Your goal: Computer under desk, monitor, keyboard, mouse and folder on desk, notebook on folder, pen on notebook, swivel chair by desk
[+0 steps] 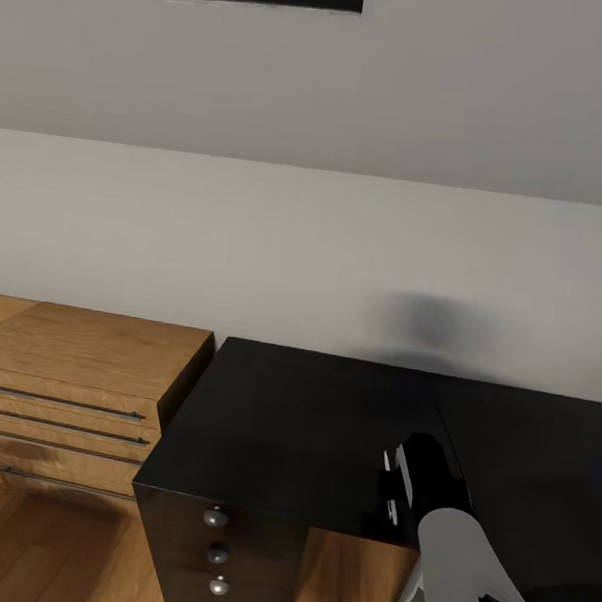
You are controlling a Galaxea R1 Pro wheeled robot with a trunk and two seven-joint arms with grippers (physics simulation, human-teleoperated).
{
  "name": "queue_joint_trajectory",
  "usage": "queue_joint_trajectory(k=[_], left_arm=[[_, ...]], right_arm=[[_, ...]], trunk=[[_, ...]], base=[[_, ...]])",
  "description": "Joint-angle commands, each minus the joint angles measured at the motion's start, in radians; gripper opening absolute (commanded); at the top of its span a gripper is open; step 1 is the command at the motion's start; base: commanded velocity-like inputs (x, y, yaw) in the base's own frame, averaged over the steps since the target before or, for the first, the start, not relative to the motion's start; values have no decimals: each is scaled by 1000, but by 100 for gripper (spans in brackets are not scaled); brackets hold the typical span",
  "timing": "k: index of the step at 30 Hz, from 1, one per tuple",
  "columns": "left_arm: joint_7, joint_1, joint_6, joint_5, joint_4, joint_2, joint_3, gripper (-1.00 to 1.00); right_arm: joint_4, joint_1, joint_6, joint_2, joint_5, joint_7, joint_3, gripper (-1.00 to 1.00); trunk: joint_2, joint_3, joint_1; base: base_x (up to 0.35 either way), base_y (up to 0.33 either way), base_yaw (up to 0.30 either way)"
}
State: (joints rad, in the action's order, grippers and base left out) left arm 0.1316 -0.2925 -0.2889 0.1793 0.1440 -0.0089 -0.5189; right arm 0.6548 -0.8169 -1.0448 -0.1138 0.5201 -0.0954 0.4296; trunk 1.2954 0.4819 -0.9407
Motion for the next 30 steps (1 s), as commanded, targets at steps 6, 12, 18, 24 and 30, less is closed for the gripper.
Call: queue_joint_trajectory(k=[6, 12, 18, 24, 30], left_arm=[[3, -1, -3, 9, 0, 1, -9, 100], [1, -1, -3, 9, 0, 1, -9, 100], [0, -1, -3, 9, 0, 1, -9, 100], [-1, -1, -3, 9, 0, 0, -9, 100], [-1, -1, -3, 9, 0, 0, -9, 100]], right_arm=[[2, -1, -2, -1, 8, -10, 6, -100], [2, -1, -2, -1, 8, -10, 6, -100], [13, -1, -2, -2, 6, -11, 6, -100], [63, -1, -2, -4, 4, -12, 5, -100], [135, -1, -1, -7, 2, -11, 5, -100]], trunk=[[1, 1, 0], [-41, -18, 23], [-83, -36, 46], [-125, -55, 69], [-167, -74, 92]], base=[[0, 0, 0], [0, 0, 0], [0, 0, 0], [0, 0, 0], [0, 0, 0]])
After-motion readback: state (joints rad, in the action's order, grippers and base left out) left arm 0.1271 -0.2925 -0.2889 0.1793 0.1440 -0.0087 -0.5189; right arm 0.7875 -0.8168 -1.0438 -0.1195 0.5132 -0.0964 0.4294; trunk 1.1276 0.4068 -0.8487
